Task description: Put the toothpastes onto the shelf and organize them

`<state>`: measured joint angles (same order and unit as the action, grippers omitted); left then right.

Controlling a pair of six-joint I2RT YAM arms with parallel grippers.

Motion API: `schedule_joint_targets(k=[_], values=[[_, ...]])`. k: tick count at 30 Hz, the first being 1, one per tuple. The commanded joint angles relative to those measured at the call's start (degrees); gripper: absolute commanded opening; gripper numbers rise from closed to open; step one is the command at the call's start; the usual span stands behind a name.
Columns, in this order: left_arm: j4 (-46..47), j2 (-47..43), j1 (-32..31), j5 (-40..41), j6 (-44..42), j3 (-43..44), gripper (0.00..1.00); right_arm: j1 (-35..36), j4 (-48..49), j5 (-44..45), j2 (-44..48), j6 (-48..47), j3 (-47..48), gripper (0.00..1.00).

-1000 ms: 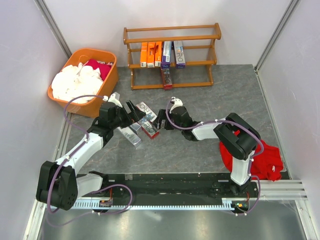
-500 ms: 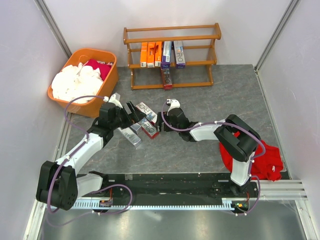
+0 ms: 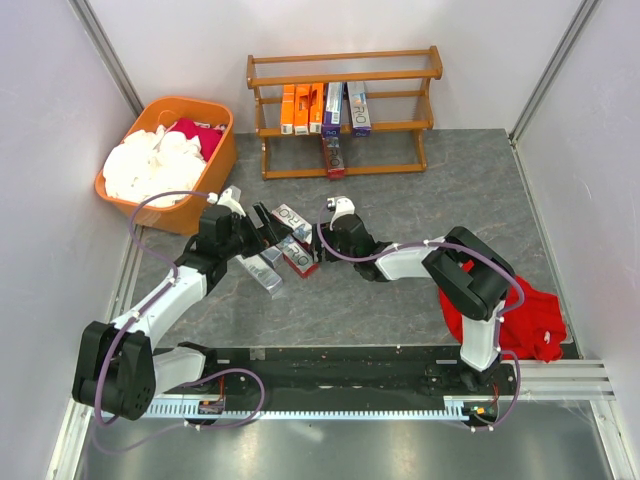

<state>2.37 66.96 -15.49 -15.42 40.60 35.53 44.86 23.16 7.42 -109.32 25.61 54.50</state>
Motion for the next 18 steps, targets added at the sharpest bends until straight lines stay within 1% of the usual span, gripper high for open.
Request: schedule_joint_targets(k=[1, 3, 4, 7, 13, 18], values=[[2.73, 0.10, 0.10, -0.75, -0.87, -0.37, 1.00, 0.49, 1.54, -1.62, -0.90, -1.52, -0.36, 0.71], [3.08, 0.36, 0.10, -0.84, -0.78, -0.37, 1.00, 0.58, 2.16, -1.36, -0.46, -2.05, -0.97, 0.66], [3.16, 0.37, 0.10, -1.19, -0.87, -0.46, 1.00, 0.75, 2.24, -1.27, -0.20, -2.05, -1.15, 0.61], [4.22, 0.98, 0.10, -2.33, -0.44, -0.46, 1.00, 1.10, 2.59, -0.66, 0.77, -2.66, -1.77, 0.53], [6.33, 2.21, 0.10, -4.35, 0.62, -0.99, 1.00, 1.90, 2.24, 1.98, 3.67, -3.19, -3.52, 0.44], [7.30, 2.21, 0.11, -4.53, 1.24, -1.43, 1.00, 1.90, 2.16, 3.91, 6.91, -3.02, -5.54, 0.41]])
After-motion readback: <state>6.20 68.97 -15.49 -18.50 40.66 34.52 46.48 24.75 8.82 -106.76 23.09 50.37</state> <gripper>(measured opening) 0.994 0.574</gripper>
